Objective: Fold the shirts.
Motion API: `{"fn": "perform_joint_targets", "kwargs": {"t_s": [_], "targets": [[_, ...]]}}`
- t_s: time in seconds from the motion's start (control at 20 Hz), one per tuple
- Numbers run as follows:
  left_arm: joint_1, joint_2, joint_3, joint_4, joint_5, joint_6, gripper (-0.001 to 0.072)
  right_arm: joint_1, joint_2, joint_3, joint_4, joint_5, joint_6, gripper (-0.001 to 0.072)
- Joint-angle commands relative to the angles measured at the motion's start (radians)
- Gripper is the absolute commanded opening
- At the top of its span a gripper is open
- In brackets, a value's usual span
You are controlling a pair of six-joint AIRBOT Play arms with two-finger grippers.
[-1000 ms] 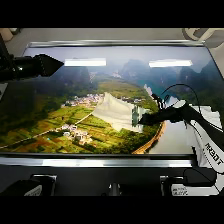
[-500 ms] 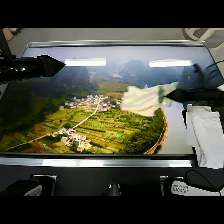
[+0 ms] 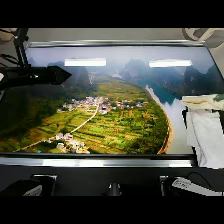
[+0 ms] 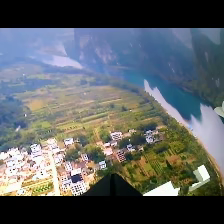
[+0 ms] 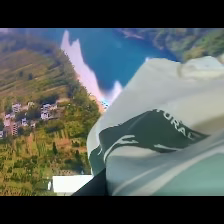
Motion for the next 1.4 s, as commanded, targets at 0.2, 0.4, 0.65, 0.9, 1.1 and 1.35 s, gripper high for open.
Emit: {"fn": "perform_joint_targets", "kwargs": {"t_s": [0.2,0.4,0.65,0.9,1.1,1.35], "targets": [[0.0,-0.002,-0.051,0.0,0.008,0.033,0.0025,-0.213,0.067,0.023,-0.189,0.109,0.045,0.0022],[0.0,-0.002,-0.051,-0.001,0.008,0.033,0.0025,-0.21,0.083,-0.063,-0.382,0.177,0.059,0.0022],[0.0,-0.001,-0.051,-0.012,0.007,0.033,0.0025,-0.167,0.136,-0.379,-0.616,0.097,0.043,0.0022],[0.0,0.003,-0.051,-0.024,0.007,0.032,0.0025,-0.167,0.137,-0.504,-0.647,0.014,0.04,0.0034],[0.0,0.003,-0.049,-0.065,0.007,0.032,0.0025,-0.168,0.14,-0.48,-0.657,-0.012,0.01,0.0574],[0.0,-0.005,0.094,0.024,0.024,0.027,0.0022,-0.15,0.14,-0.071,-0.606,-0.188,-0.066,0.0571]]}}
